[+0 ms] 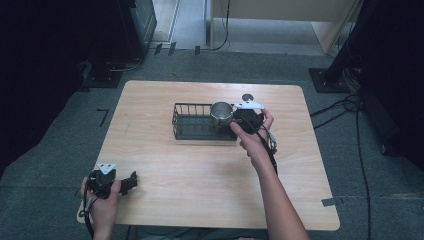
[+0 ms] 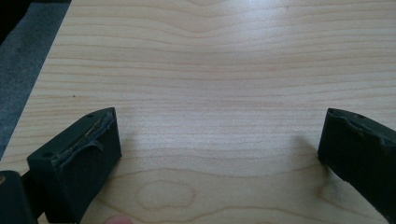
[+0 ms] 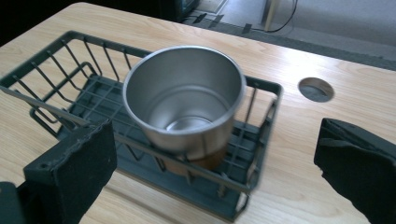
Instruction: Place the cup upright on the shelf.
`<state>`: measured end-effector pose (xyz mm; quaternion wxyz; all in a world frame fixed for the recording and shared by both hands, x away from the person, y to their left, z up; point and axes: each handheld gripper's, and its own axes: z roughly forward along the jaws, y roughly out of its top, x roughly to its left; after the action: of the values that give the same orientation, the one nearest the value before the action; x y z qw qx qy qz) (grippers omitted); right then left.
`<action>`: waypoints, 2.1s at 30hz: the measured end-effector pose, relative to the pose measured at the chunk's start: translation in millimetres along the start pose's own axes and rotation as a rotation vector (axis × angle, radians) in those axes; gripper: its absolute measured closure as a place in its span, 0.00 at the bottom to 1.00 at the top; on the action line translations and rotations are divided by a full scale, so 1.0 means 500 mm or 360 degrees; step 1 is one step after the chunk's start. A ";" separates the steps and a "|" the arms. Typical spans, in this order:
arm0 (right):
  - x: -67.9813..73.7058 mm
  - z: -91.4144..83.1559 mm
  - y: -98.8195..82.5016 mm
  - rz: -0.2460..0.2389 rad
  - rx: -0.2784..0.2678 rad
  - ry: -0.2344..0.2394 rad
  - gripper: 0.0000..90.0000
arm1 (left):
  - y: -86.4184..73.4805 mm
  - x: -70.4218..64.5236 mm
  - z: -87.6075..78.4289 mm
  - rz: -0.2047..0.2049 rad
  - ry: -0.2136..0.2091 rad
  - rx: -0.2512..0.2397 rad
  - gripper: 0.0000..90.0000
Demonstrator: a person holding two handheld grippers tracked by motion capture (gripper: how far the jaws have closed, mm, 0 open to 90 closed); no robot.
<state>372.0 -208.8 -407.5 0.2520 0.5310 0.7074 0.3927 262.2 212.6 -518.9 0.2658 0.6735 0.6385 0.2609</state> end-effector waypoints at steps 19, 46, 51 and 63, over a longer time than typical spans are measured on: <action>-0.091 -0.072 -0.097 0.0077 -0.0002 -0.0130 0.00 | 0.000 0.000 0.000 0.0000 0.0000 0.0000 0.00; -0.188 -0.125 -0.245 0.0174 0.0103 -0.0317 0.00 | 0.000 0.000 0.000 0.0001 0.0000 0.0001 0.00; -0.202 -0.133 -0.266 0.0195 0.0125 -0.0342 0.00 | 0.000 0.000 0.000 0.0002 0.0000 0.0003 0.00; -0.242 -0.151 -0.326 0.0260 0.0185 -0.0417 0.00 | 0.000 0.000 0.000 0.0003 0.0001 0.0002 0.00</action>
<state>260.7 -366.3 -506.2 0.2781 0.6470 0.6445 0.2978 262.1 212.6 -518.9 0.2650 0.6742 0.6382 0.2608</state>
